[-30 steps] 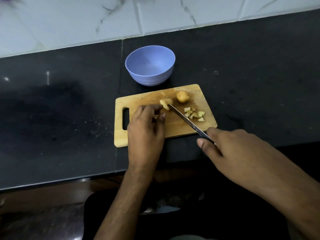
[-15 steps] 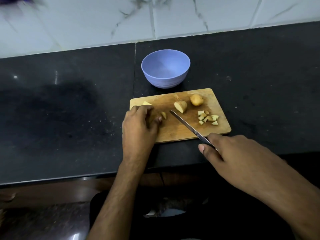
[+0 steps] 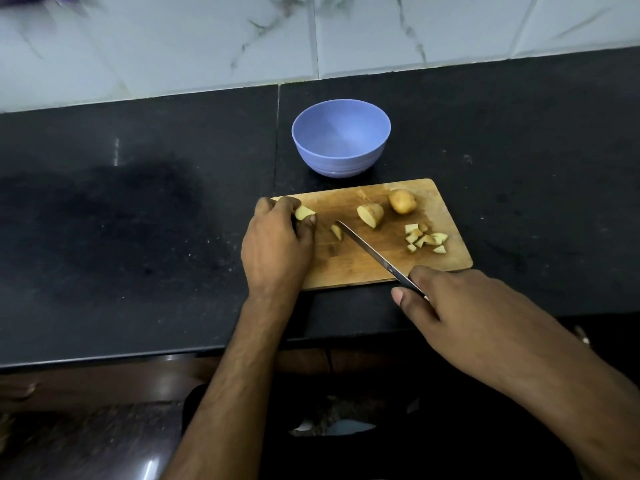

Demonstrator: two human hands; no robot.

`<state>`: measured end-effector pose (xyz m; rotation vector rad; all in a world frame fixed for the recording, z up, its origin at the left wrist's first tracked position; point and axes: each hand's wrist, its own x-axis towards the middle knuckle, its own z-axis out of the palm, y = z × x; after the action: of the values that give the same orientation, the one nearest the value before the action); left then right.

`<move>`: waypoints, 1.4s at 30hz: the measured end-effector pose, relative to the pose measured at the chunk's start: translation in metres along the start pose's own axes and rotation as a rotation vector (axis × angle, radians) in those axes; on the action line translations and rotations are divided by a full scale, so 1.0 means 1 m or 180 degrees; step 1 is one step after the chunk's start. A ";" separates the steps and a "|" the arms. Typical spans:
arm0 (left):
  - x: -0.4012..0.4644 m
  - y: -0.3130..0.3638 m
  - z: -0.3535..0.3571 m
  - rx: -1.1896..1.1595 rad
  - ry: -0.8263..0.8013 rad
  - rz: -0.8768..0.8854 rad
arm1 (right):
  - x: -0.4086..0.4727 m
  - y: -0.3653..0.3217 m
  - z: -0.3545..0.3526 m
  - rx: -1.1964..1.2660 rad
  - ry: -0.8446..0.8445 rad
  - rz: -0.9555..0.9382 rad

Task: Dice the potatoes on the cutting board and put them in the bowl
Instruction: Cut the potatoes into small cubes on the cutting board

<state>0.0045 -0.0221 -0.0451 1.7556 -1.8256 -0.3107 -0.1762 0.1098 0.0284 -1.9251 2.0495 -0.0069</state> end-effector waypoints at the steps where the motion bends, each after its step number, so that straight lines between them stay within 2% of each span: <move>1: -0.001 0.000 0.001 0.0076 0.0039 0.0007 | 0.000 0.000 0.000 -0.0007 -0.0002 -0.0004; 3: -0.004 -0.001 0.002 0.0027 0.0107 0.0062 | 0.001 0.000 0.001 0.0006 -0.0006 -0.0003; 9: -0.037 -0.002 -0.007 -0.0867 0.0062 0.0425 | 0.002 0.005 0.003 0.0080 0.0021 0.0023; 14: -0.071 0.006 -0.007 -0.0652 -0.0331 0.0783 | 0.000 0.012 0.004 0.0154 -0.0013 0.0050; 18: -0.079 0.011 -0.005 -0.0477 -0.0465 0.0770 | 0.000 0.012 0.005 0.0148 0.0027 0.0022; 22: -0.079 0.017 -0.003 -0.0717 -0.0487 0.0795 | -0.004 0.013 0.007 0.0168 0.0015 0.0004; 29: -0.074 0.018 0.003 -0.1077 -0.0142 0.0604 | -0.003 0.011 0.014 0.0169 -0.0024 -0.0045; 42: -0.071 0.017 0.004 -0.1135 -0.0040 0.0586 | 0.002 0.003 0.022 0.0167 0.0104 -0.0186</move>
<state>-0.0141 0.0480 -0.0569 1.3368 -1.7949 -0.5367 -0.1740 0.1131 0.0060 -1.9647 1.9926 -0.1054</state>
